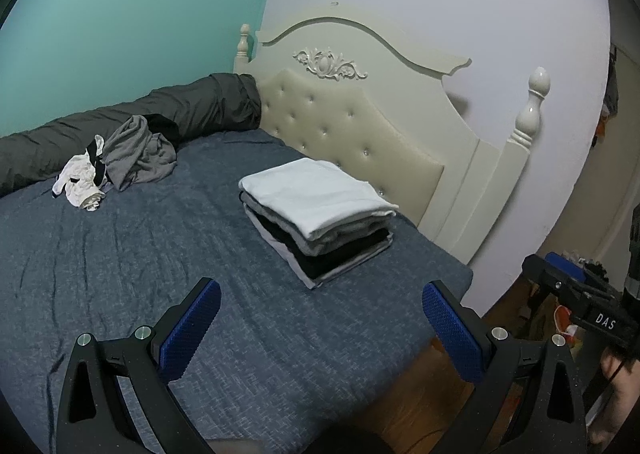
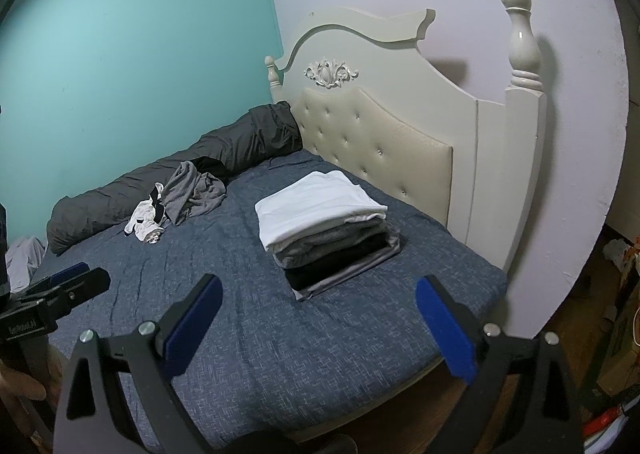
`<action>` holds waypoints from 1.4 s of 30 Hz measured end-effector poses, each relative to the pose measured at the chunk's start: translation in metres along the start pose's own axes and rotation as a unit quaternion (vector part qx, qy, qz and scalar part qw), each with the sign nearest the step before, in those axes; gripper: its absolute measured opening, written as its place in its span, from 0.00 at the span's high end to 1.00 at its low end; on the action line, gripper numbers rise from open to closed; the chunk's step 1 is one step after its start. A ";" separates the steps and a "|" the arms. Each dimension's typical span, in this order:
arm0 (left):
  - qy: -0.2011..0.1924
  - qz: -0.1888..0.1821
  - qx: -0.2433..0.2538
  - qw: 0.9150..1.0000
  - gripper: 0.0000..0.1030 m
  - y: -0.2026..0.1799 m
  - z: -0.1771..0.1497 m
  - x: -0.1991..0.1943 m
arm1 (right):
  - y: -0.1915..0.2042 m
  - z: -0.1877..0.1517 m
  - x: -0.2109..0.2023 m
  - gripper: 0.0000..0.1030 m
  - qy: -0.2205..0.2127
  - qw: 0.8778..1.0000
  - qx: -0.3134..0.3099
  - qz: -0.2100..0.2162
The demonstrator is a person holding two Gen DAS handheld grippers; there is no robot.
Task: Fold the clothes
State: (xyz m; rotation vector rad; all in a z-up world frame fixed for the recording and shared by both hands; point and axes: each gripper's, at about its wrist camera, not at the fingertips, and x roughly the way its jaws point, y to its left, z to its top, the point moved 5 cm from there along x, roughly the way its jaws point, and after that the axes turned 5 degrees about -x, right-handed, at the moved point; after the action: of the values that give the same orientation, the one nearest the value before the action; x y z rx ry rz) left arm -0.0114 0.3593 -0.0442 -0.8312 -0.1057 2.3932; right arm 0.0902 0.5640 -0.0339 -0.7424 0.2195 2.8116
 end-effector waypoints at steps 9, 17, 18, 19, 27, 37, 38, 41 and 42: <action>0.004 0.007 0.011 1.000 0.00 -0.003 -0.003 0.000 | 0.001 -0.001 0.003 0.05 0.002 1.000 0.000 0.003; 0.007 0.005 0.021 1.000 0.00 -0.006 -0.006 0.001 | 0.002 -0.001 0.003 0.05 0.004 1.000 0.001 0.007; 0.007 0.005 0.021 1.000 0.00 -0.007 -0.006 0.001 | 0.002 -0.002 0.004 0.05 0.004 1.000 0.001 0.007; 0.007 0.004 0.022 1.000 0.00 -0.007 -0.006 0.001 | 0.002 -0.002 0.004 0.05 0.005 1.000 0.001 0.008; 0.005 0.003 0.026 1.000 0.00 -0.007 -0.007 0.000 | 0.003 -0.004 0.004 0.05 0.006 1.000 0.001 0.007; 0.007 0.006 0.022 1.000 0.00 -0.003 -0.007 0.000 | 0.005 -0.005 0.004 0.05 0.007 1.000 0.000 0.009; 0.007 0.006 0.022 1.000 0.00 -0.003 -0.007 0.000 | 0.004 -0.005 0.005 0.05 0.007 1.000 0.000 0.009; 0.009 0.007 0.023 1.000 0.00 -0.004 -0.009 0.000 | 0.004 -0.005 0.006 0.04 0.007 1.000 0.001 0.010; 0.009 0.007 0.022 1.000 0.00 -0.004 -0.009 0.001 | 0.004 -0.005 0.006 0.04 0.008 1.000 0.001 0.010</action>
State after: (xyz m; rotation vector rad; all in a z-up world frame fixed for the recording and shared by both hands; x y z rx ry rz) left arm -0.0046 0.3619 -0.0506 -0.8362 -0.0396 2.3910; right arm 0.0863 0.5606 -0.0414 -0.7654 0.2341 2.8240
